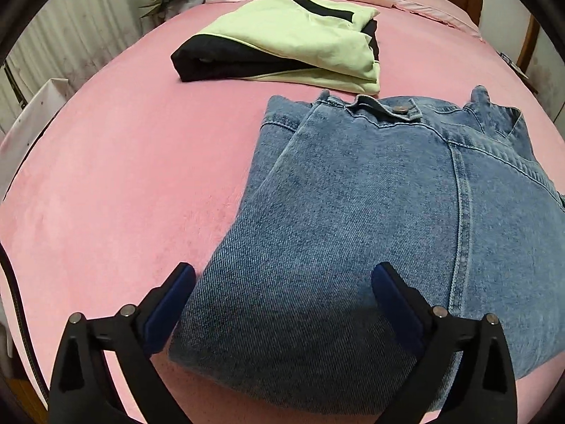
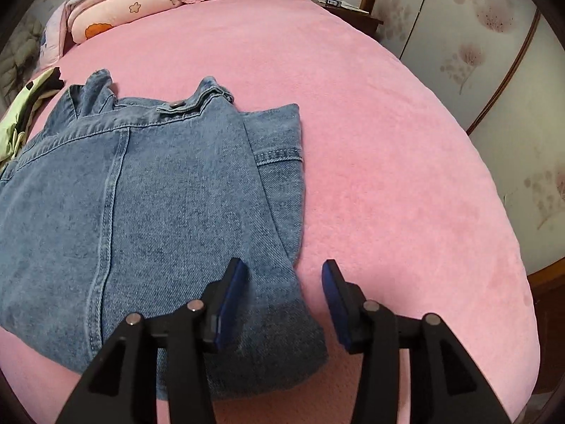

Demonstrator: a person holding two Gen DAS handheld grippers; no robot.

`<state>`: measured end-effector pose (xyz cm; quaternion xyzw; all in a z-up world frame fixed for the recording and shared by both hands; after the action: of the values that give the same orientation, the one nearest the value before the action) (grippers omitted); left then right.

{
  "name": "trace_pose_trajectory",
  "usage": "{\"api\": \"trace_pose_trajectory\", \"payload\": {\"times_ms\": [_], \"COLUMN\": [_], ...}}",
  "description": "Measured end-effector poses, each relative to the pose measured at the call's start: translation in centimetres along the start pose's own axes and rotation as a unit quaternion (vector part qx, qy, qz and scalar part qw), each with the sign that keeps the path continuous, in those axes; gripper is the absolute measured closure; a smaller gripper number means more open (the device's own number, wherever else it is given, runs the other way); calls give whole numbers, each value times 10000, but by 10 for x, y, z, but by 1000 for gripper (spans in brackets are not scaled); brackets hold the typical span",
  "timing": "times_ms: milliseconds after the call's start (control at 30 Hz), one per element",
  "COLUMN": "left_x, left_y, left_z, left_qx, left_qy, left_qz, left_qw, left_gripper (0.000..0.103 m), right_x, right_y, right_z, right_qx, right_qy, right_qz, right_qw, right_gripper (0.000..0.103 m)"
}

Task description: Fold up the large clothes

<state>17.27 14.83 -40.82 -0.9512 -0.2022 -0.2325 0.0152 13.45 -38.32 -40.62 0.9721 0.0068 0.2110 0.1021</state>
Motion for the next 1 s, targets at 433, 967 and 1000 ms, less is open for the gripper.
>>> {"api": "trace_pose_trajectory", "payload": {"times_ms": [433,967,1000], "left_x": [3,41,37], "left_y": [3,17,17], "left_z": [-6,-169,-173], "left_qx": [36,-735,-864], "left_qy": [-271,-651,-729], "left_qz": [-24,-410,-480], "left_qw": [9996,9943,9924], "left_gripper": [0,0,0], "right_x": [12,88,93], "right_y": [-6,-68,-74], "right_z": [-10,-161,-170], "right_qx": [5,1036,1111], "right_qy": [-228,107,186], "right_qz": [-93,-462,-476], "right_qw": [9997,9935,9925], "right_gripper": [57,52,52]}}
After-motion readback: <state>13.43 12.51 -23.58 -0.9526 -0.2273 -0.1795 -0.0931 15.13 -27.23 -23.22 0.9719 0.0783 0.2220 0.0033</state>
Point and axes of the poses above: each gripper's, at about its wrist camera, not at the fingertips, and z roughly the way its jaws point, y to its right, x to its top, the point moved 8 cm from there along z, roughly the way its jaws point, and after that the axes turned 12 degrees about -z, right-handed, at the moved point
